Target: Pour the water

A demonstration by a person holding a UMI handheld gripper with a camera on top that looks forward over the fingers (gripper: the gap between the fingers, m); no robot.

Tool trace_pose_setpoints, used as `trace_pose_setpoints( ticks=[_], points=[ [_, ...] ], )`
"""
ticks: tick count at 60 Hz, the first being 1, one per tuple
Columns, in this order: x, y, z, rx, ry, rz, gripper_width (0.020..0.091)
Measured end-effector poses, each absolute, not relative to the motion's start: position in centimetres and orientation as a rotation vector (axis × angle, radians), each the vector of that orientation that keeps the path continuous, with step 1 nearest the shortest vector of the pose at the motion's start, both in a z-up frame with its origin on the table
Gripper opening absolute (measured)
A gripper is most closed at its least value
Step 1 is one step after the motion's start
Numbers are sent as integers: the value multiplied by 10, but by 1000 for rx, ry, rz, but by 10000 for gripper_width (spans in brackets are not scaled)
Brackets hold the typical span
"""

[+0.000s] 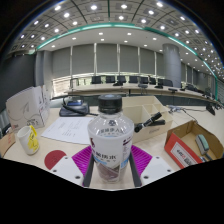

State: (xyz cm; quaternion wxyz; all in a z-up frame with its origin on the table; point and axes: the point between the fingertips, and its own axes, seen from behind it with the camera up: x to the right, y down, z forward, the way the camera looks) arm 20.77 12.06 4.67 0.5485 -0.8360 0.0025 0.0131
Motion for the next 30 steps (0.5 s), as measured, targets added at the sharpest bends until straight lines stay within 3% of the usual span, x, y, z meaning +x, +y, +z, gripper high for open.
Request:
trace_pose_setpoints(
  ticks=[18, 30],
  points=[
    [206, 123, 51, -1979, -44, -33, 415],
    [203, 125, 81, -1969, -141, -210, 411]
  ],
)
